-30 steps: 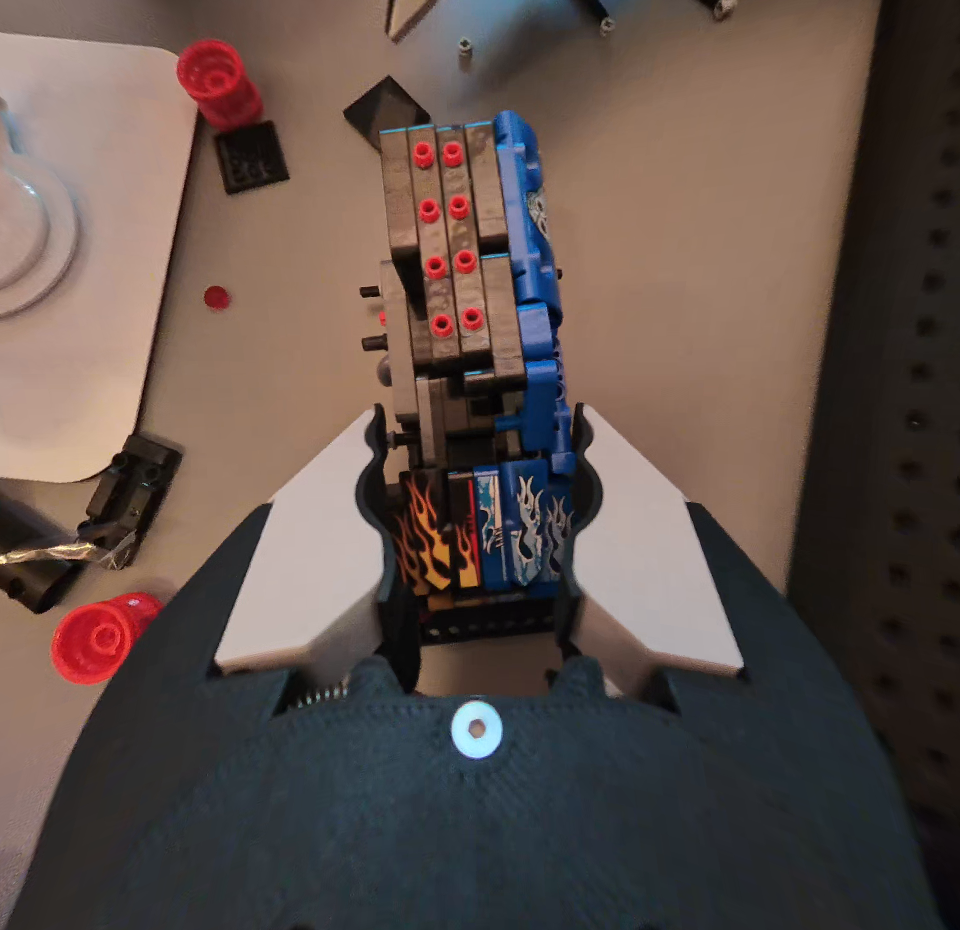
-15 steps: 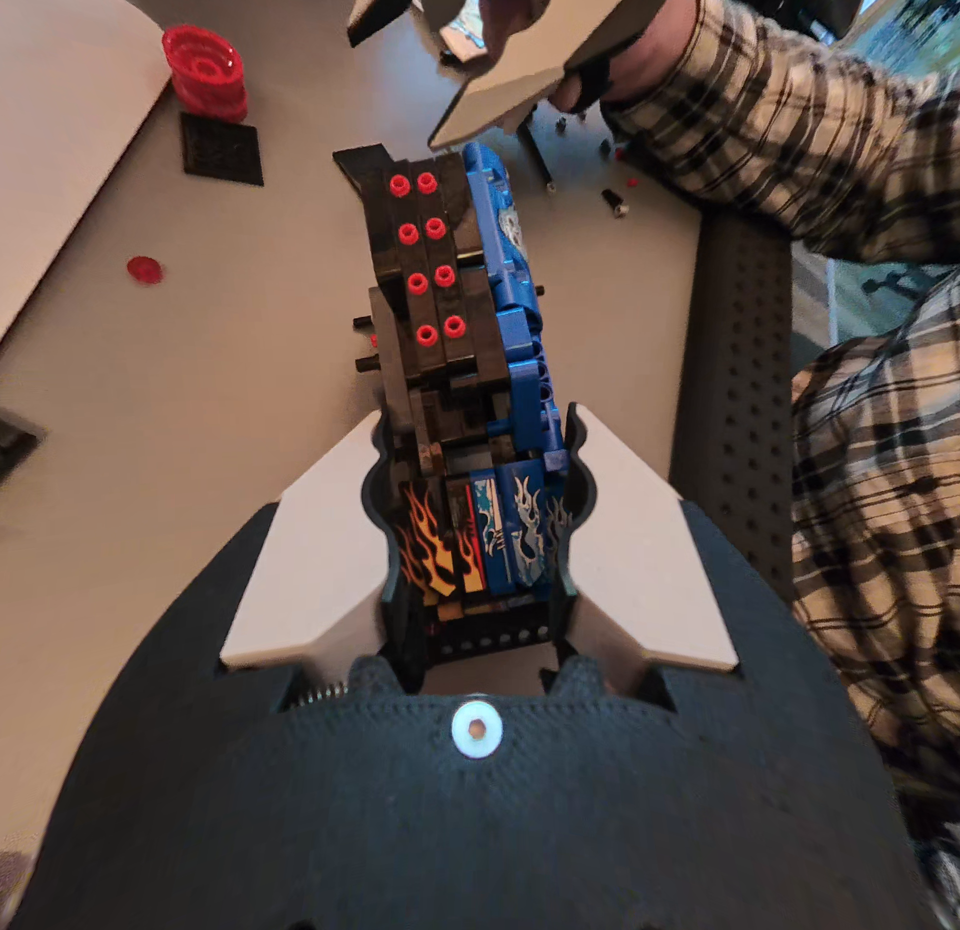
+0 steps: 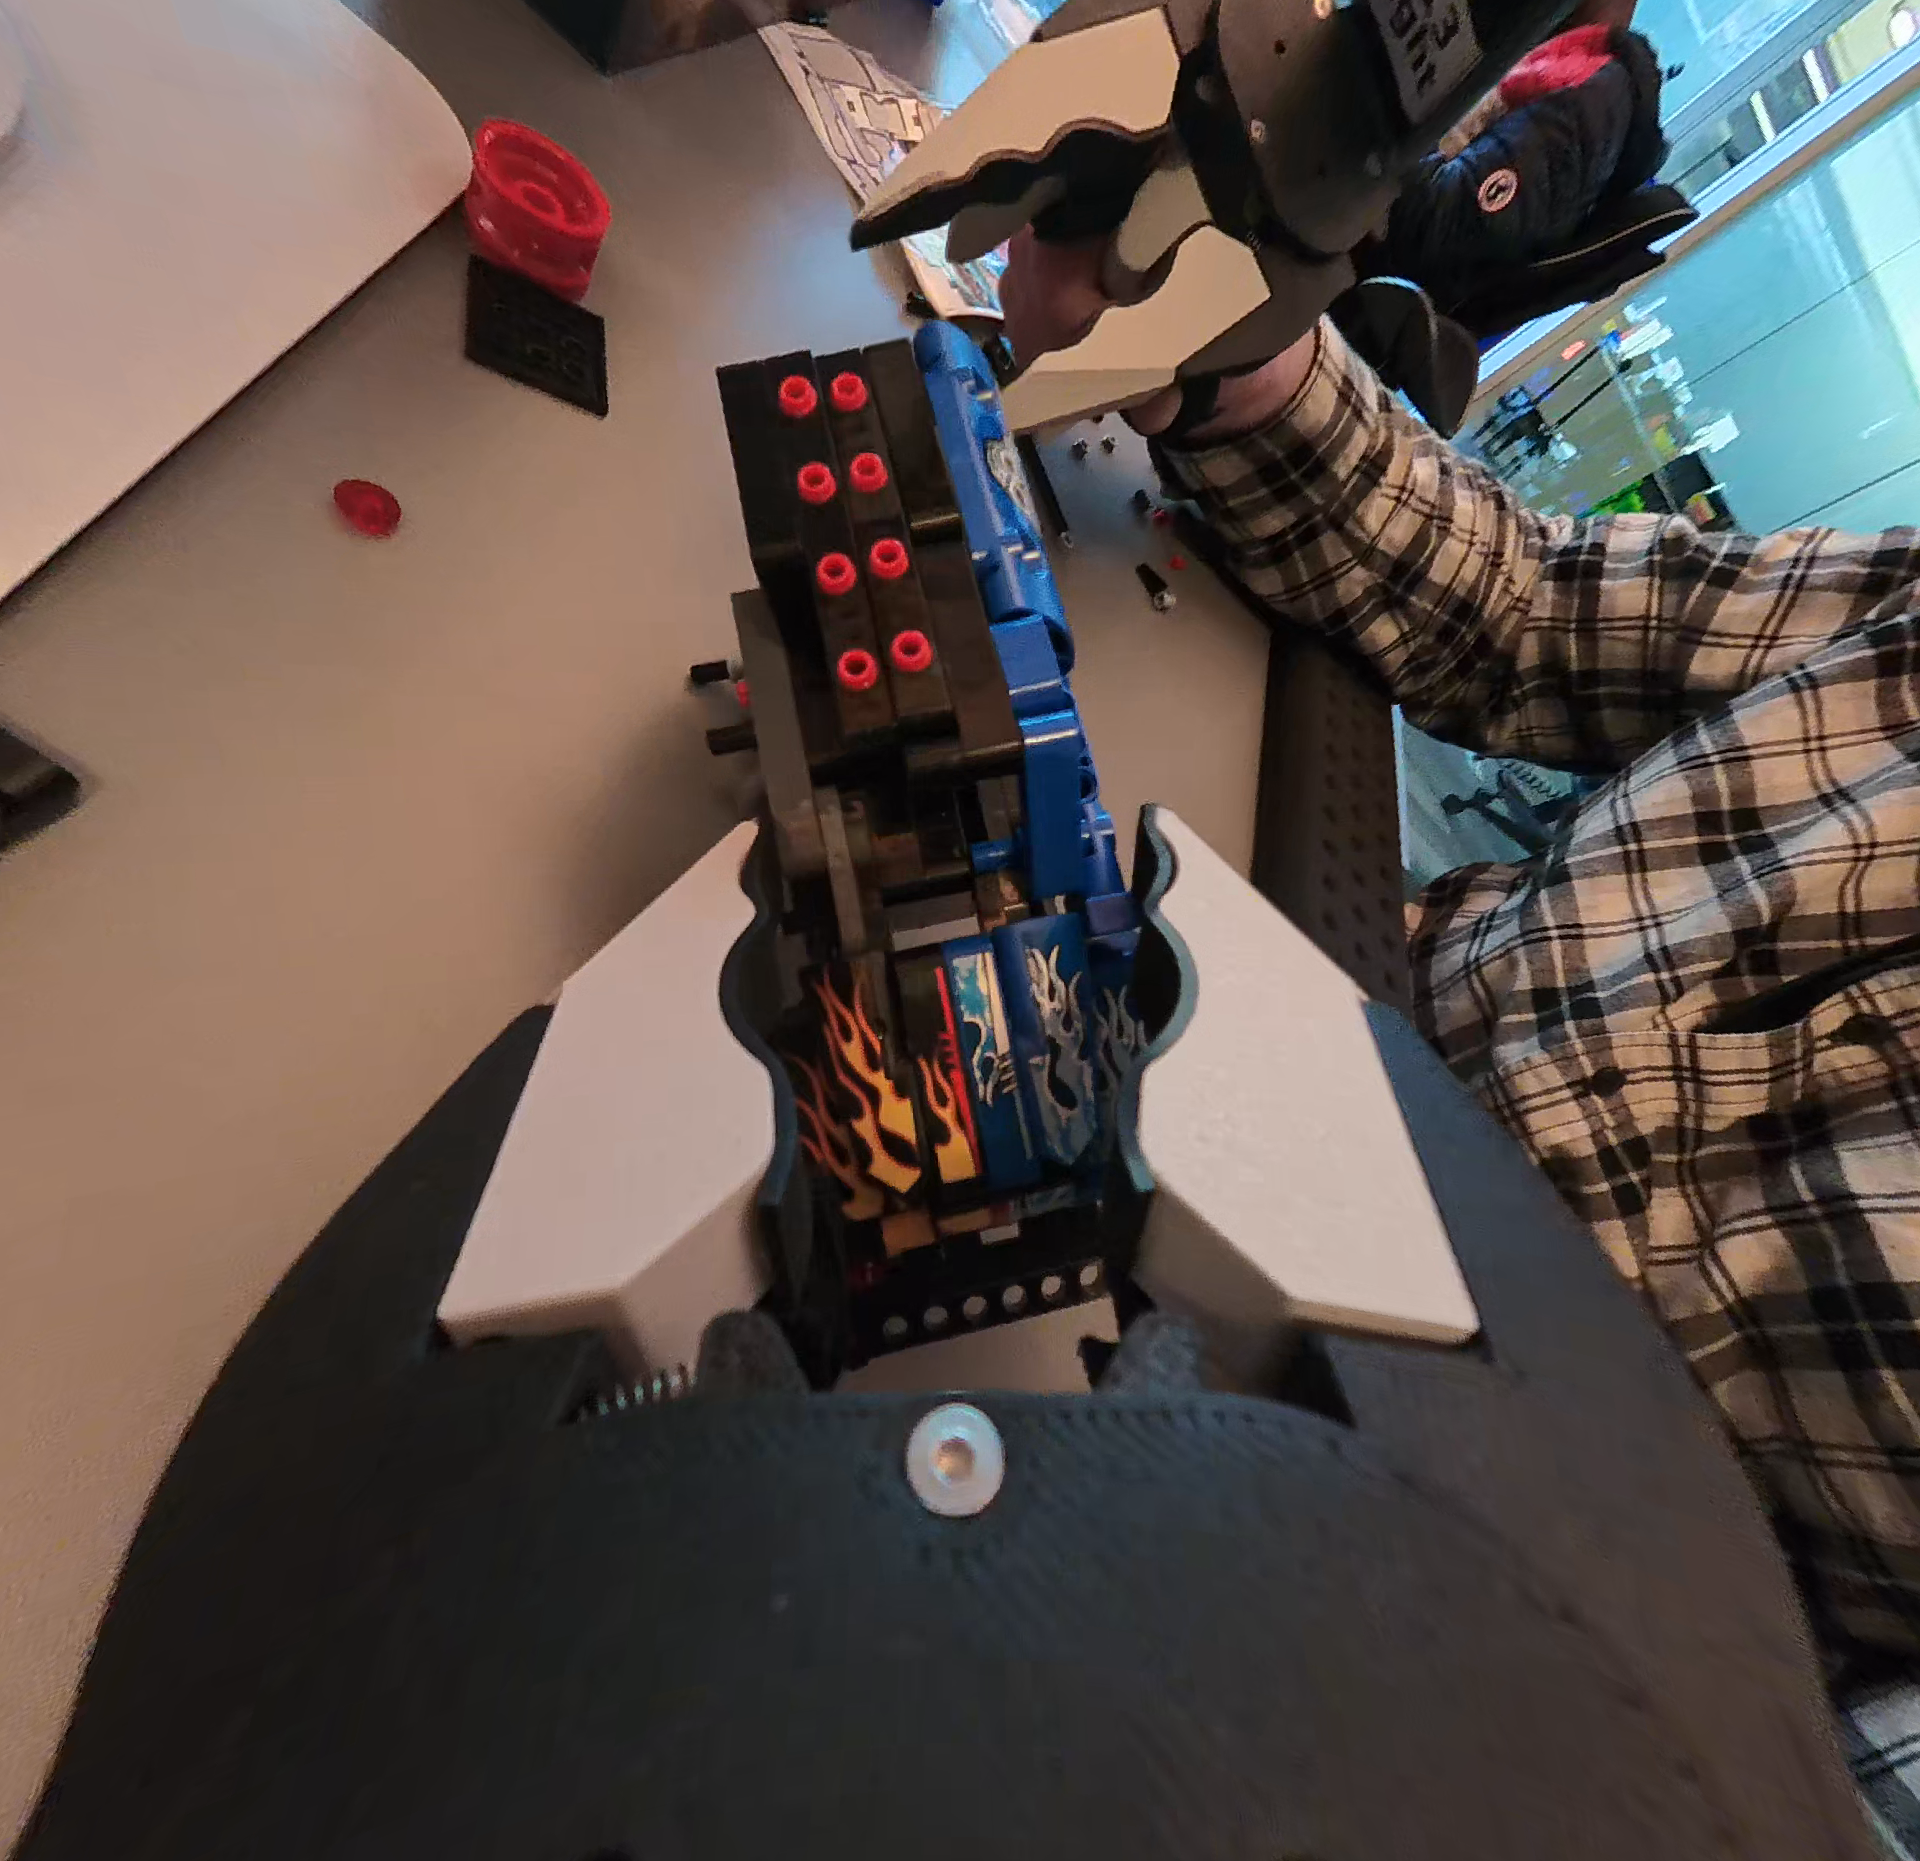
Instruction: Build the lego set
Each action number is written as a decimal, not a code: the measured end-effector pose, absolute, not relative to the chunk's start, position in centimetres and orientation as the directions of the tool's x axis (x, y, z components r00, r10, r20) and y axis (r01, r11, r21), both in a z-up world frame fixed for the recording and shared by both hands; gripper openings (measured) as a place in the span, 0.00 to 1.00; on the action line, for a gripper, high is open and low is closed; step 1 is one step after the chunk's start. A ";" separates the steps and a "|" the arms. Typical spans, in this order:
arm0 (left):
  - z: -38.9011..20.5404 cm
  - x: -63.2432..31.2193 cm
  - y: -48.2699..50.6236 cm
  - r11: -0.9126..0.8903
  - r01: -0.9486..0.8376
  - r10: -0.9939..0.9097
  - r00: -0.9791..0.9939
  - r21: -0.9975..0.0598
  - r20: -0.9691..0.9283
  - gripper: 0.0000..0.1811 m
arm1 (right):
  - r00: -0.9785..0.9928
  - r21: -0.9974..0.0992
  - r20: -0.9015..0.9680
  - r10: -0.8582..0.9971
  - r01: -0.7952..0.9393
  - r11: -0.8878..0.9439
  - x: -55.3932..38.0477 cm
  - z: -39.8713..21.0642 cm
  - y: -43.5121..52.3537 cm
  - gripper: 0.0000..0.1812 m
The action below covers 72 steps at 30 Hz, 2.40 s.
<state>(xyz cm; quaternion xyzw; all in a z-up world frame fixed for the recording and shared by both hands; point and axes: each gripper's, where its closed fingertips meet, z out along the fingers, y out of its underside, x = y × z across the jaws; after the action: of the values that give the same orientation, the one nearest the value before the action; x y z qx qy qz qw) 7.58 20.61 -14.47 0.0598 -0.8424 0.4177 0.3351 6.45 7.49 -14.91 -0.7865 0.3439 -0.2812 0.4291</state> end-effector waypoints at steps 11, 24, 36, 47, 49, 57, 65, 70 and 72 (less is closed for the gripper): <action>-14.3 8.3 20.5 0.614 -0.438 0.176 -0.734 -0.656 0.656 0.37 | 0.643 -0.865 0.133 -0.754 -0.297 -0.405 6.0 -15.2 8.5 0.24; -14.7 9.3 20.5 0.595 -0.485 0.145 -0.719 -0.641 0.679 0.40 | 0.497 -0.884 0.122 -0.859 -0.339 -0.321 6.2 -12.8 2.6 0.20; -14.9 10.4 20.4 0.587 -0.469 0.122 -0.755 -0.660 0.644 0.34 | 0.396 -0.916 0.109 -0.912 -0.316 -0.247 2.8 -8.1 -4.0 0.18; -14.9 9.3 20.2 0.615 -0.434 0.134 -0.765 -0.658 0.630 0.34 | 0.313 -0.899 0.108 -0.943 -0.374 -0.227 -2.7 -7.7 -7.9 0.17; -15.0 9.1 20.1 0.619 -0.428 0.138 -0.767 -0.659 0.627 0.34 | 0.319 -0.843 0.086 -0.944 -0.482 -0.240 -3.6 -10.6 -8.5 0.18; -15.1 8.7 20.1 0.625 -0.425 0.150 -0.759 -0.655 0.634 0.34 | 0.391 -0.570 0.021 -0.920 -0.751 -0.332 -5.3 -20.7 -8.7 0.27; -15.4 8.0 20.0 0.642 -0.410 0.172 -0.747 -0.648 0.643 0.35 | 0.390 -0.580 -0.024 -0.921 -0.755 -0.305 -5.3 -21.0 -8.4 0.18; -15.3 8.1 20.0 0.638 -0.418 0.173 -0.741 -0.647 0.649 0.35 | 0.387 -0.601 -0.071 -0.919 -0.752 -0.270 -5.5 -20.8 -8.7 0.05; -15.3 8.1 20.0 0.638 -0.417 0.174 -0.741 -0.647 0.649 0.35 | 0.379 -0.616 -0.089 -0.921 -0.748 -0.249 -5.5 -20.4 -8.9 0.03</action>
<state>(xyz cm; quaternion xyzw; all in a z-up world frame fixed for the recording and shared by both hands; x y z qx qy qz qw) 8.09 20.04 -15.35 0.0731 -0.8335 0.4192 0.3524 -5.52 -8.87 -20.44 -0.7764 0.5373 -0.1469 0.2948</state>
